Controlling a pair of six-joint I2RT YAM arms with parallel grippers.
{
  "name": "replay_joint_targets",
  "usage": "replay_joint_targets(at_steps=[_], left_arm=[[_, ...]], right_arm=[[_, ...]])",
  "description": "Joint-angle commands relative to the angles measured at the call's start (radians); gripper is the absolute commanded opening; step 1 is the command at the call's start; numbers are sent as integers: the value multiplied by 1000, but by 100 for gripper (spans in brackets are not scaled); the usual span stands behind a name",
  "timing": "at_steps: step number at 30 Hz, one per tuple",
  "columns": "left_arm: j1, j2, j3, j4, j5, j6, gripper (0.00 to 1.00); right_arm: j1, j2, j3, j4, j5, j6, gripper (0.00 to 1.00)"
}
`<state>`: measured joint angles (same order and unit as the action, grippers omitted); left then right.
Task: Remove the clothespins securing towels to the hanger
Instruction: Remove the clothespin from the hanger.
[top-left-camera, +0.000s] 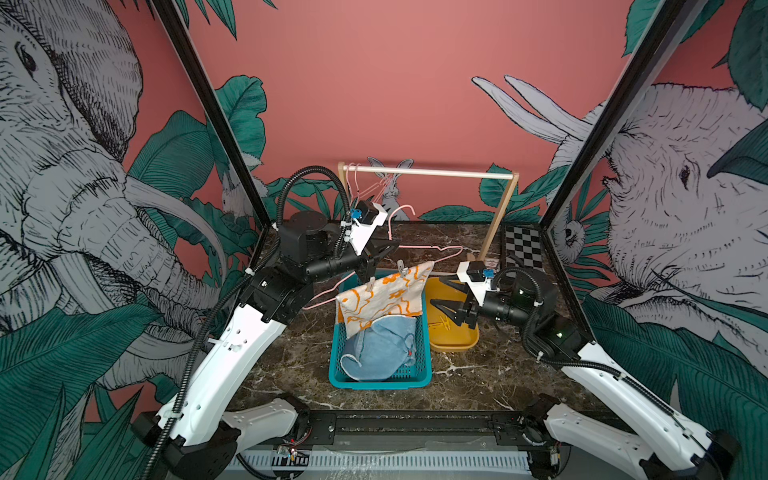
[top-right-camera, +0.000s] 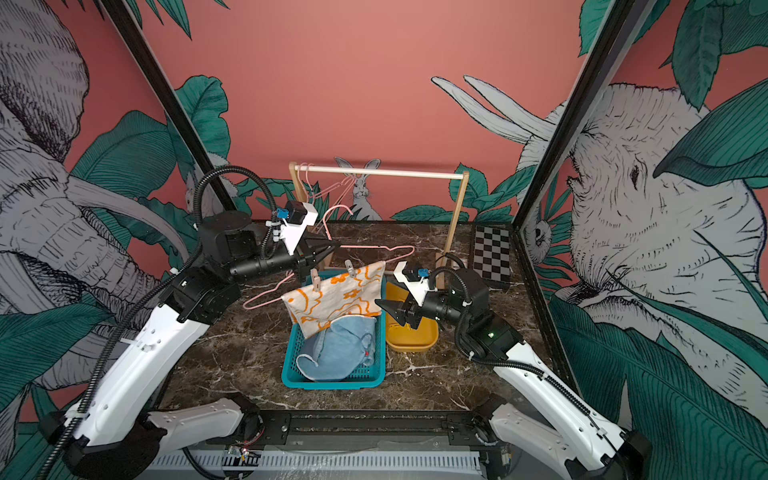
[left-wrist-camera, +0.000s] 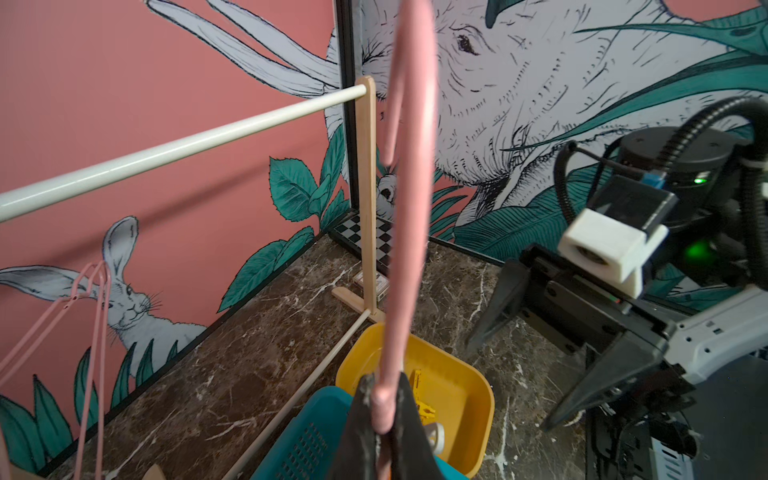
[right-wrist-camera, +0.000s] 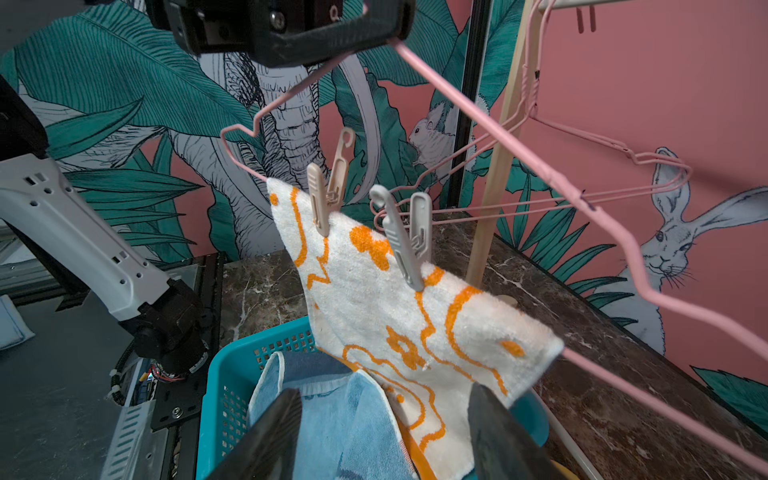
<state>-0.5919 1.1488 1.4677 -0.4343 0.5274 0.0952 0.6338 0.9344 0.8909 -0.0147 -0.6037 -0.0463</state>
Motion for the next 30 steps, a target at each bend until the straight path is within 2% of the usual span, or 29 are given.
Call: replay_joint_targets(at_steps=[1, 20, 27, 30], left_arm=[[6, -1, 15, 55, 138, -2, 0], [6, 32, 24, 60, 206, -4, 0], [6, 40, 31, 63, 229, -6, 0], [6, 42, 30, 67, 232, -9, 0]], right_arm=[[-3, 27, 43, 41, -58, -20, 63], [28, 163, 163, -6, -130, -65, 64], [45, 198, 190, -14, -105, -82, 65], [54, 210, 199, -10, -31, -81, 65]])
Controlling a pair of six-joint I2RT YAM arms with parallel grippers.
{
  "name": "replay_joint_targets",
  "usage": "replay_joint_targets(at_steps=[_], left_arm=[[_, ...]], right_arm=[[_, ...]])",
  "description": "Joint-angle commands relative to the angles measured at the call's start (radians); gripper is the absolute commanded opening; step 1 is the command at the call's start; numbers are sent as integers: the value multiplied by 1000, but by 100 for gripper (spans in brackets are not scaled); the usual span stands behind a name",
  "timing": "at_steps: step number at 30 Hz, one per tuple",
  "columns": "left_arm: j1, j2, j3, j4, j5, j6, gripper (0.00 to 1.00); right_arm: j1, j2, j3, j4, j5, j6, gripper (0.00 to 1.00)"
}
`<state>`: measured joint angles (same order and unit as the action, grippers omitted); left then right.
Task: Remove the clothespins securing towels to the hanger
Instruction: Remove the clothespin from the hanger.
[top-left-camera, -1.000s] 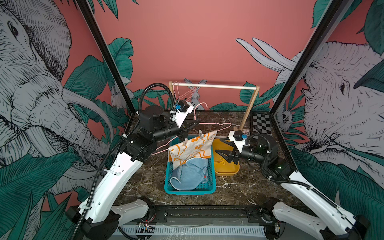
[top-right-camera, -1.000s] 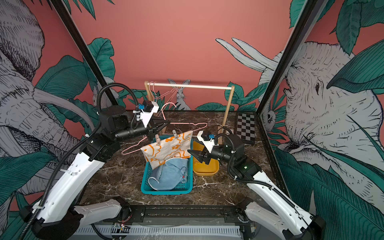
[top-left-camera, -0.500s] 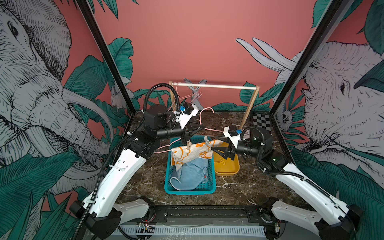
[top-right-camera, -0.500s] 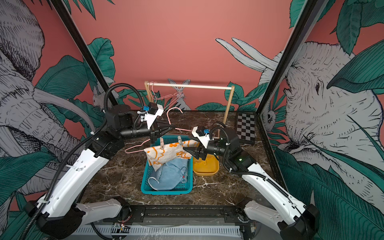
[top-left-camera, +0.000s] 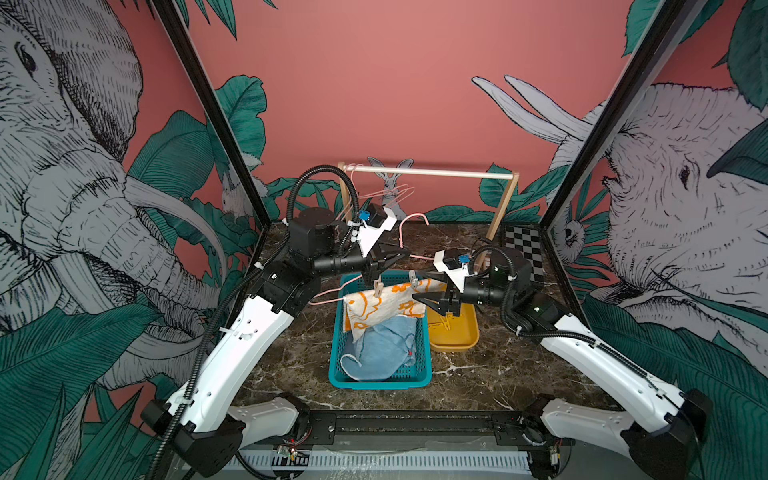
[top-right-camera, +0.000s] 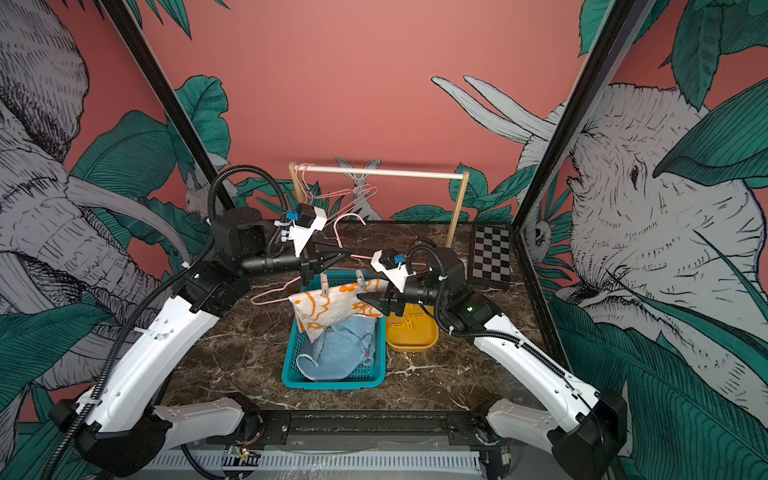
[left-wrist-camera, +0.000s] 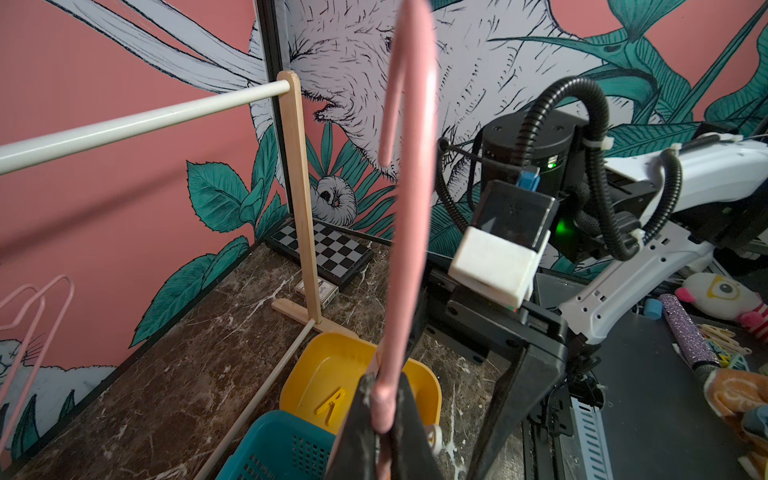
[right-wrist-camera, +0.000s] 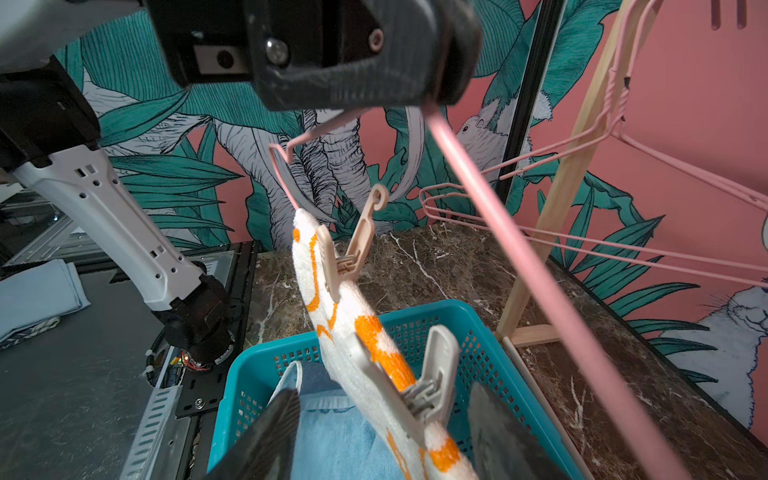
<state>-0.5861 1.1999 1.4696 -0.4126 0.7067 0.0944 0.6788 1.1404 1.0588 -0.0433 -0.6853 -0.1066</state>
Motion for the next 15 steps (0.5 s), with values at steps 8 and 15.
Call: replay_joint_targets(at_steps=[8, 15], left_arm=[[0, 4, 27, 57, 78, -19, 0], [0, 4, 25, 53, 40, -15, 0]], right_arm=[[26, 40, 60, 5, 28, -44, 65], [35, 29, 50, -4, -22, -67, 65]])
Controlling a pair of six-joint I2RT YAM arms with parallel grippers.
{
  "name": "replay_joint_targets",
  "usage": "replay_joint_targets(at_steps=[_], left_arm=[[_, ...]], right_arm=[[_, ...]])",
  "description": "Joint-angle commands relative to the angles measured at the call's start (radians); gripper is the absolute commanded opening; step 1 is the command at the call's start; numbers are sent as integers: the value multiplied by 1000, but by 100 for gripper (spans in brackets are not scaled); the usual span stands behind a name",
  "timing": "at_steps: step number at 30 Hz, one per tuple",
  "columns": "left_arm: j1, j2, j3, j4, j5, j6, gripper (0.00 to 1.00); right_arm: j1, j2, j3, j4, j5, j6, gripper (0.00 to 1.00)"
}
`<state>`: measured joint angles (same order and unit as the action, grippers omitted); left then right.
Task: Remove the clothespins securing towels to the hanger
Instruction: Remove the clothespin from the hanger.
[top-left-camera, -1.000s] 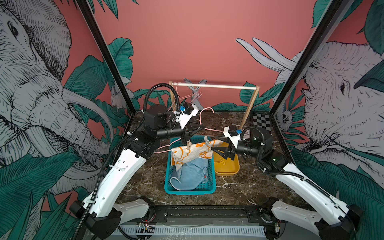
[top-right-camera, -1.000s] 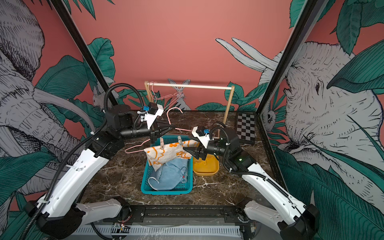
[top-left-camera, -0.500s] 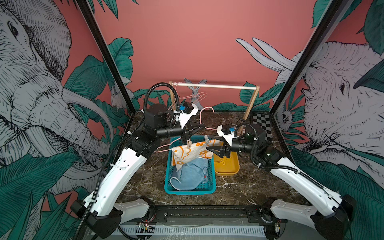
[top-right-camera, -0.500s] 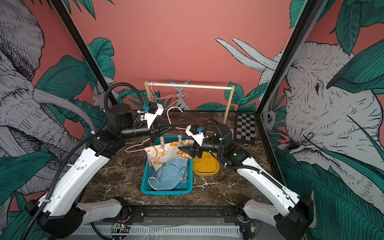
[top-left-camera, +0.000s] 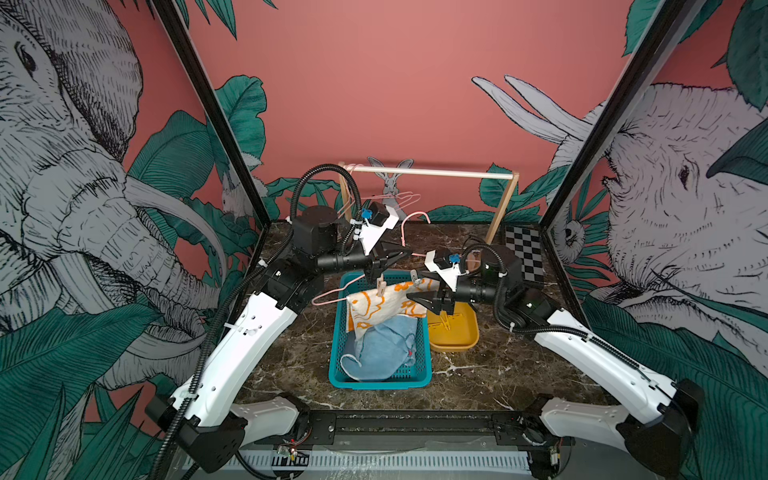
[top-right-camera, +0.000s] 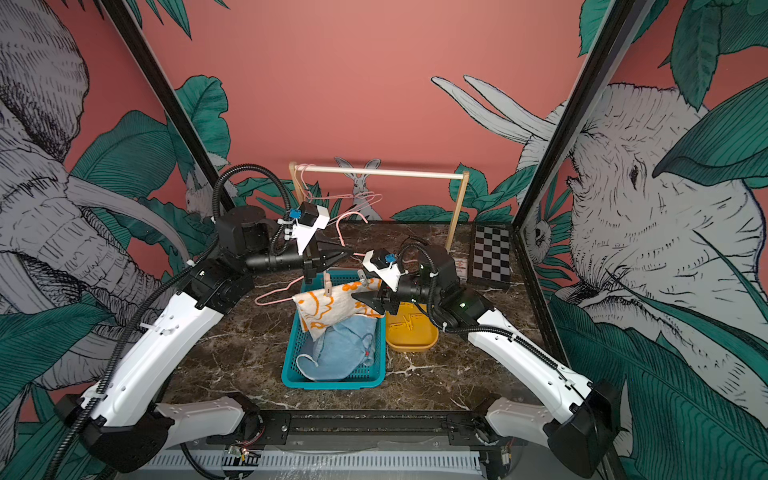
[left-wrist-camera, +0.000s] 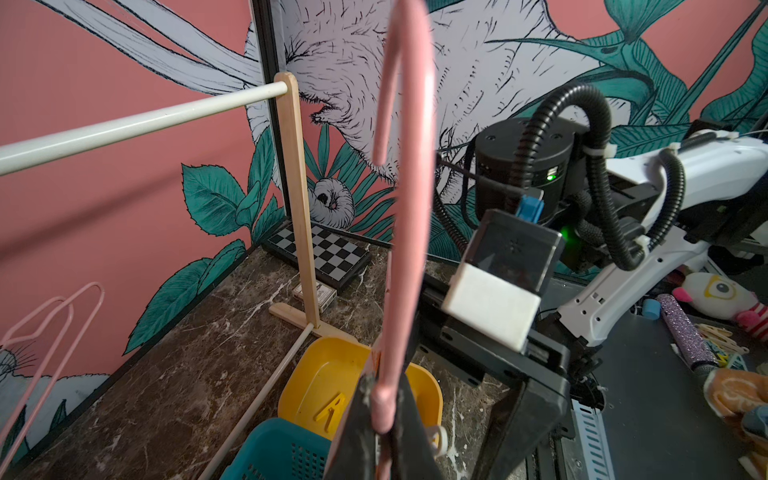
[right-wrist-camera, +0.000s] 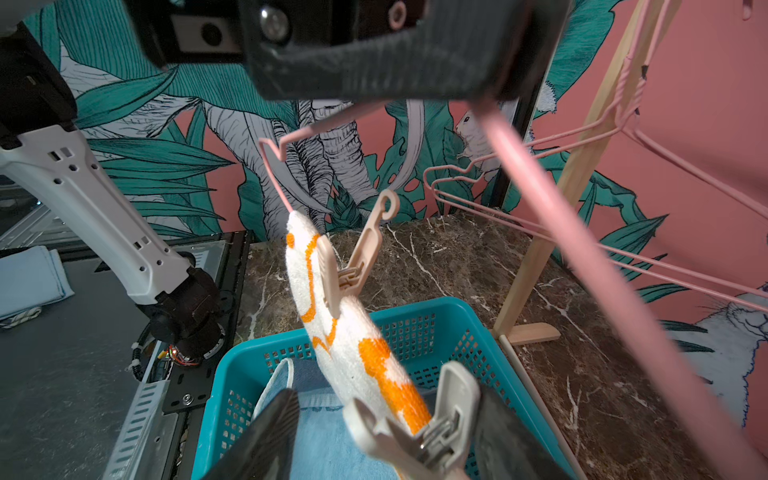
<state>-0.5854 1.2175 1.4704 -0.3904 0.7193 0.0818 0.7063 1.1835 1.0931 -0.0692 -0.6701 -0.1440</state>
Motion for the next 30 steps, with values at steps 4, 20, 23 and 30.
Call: replay_joint_targets(at_steps=[4, 20, 23, 30], left_arm=[[-1, -15, 25, 27, 2, -1, 0], [-1, -19, 25, 31, 63, -18, 0], [-1, -16, 25, 31, 64, -20, 0], [-1, -5, 25, 36, 63, -26, 0]], right_arm=[[7, -49, -9, 19, -56, -44, 65], [13, -17, 4, -28, -11, -118, 59], [14, -16, 7, -24, -35, -121, 56], [17, -19, 7, -12, -68, -128, 52]])
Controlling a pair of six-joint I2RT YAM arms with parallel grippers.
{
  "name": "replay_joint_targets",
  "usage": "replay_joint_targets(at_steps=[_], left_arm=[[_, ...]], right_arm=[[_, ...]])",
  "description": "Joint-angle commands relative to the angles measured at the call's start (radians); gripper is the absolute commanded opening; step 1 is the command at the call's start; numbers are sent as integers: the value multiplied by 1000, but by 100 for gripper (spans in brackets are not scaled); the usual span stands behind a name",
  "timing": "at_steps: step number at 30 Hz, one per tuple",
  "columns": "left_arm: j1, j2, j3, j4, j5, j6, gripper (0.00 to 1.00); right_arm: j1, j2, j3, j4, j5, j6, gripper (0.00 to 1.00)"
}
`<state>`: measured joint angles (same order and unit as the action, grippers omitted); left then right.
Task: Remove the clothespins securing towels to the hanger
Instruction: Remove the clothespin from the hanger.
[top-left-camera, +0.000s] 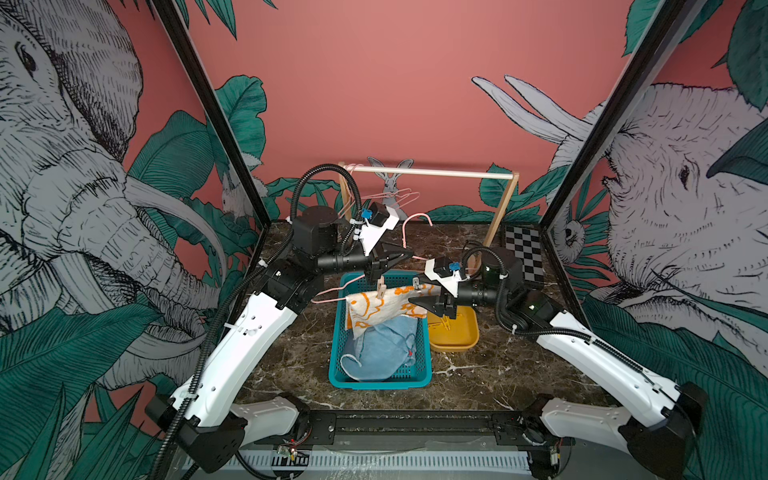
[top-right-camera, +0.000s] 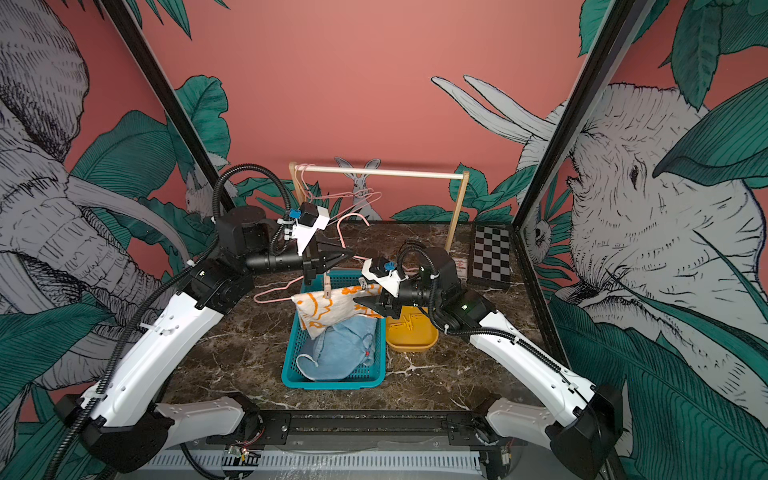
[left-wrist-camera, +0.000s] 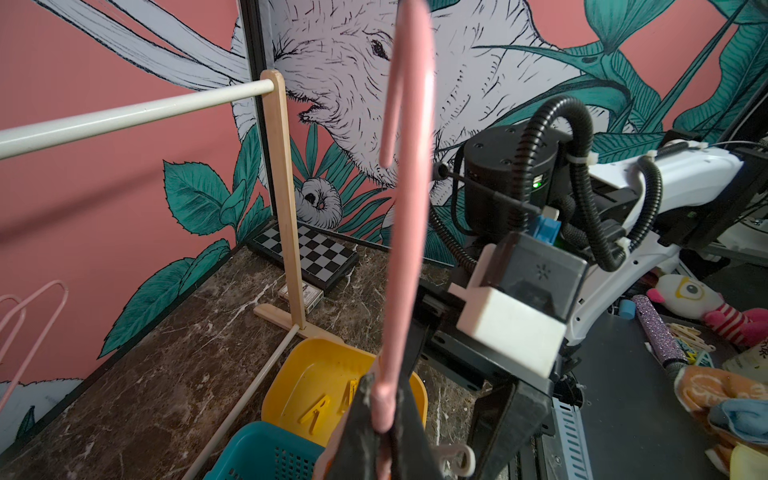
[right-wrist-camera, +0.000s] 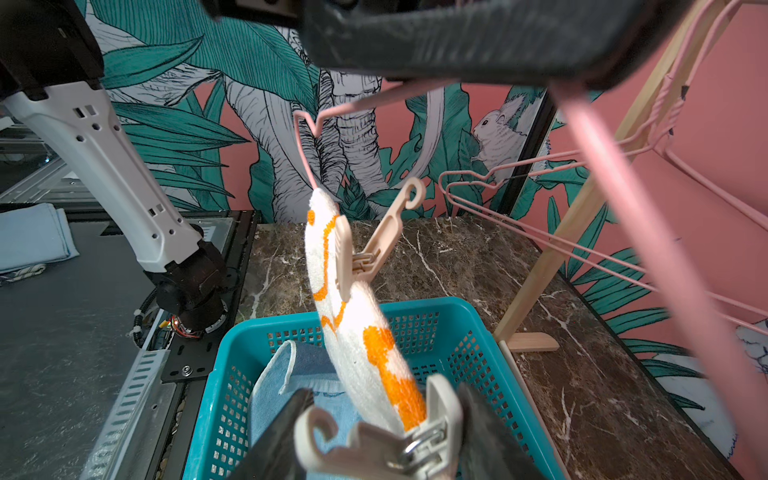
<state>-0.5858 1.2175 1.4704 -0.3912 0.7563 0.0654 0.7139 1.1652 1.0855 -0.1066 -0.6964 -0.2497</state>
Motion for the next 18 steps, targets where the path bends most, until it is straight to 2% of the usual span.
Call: replay_joint_targets(at_steps=[1, 12, 18], left_arm=[[0, -4, 26, 38, 25, -10, 0], [0, -1, 29, 34, 29, -14, 0], [0, 4, 34, 28, 27, -8, 0]], right_arm=[[9, 0, 14, 25, -41, -23, 51], [9, -1, 13, 42, 18, -28, 47], [9, -5, 13, 48, 19, -28, 39]])
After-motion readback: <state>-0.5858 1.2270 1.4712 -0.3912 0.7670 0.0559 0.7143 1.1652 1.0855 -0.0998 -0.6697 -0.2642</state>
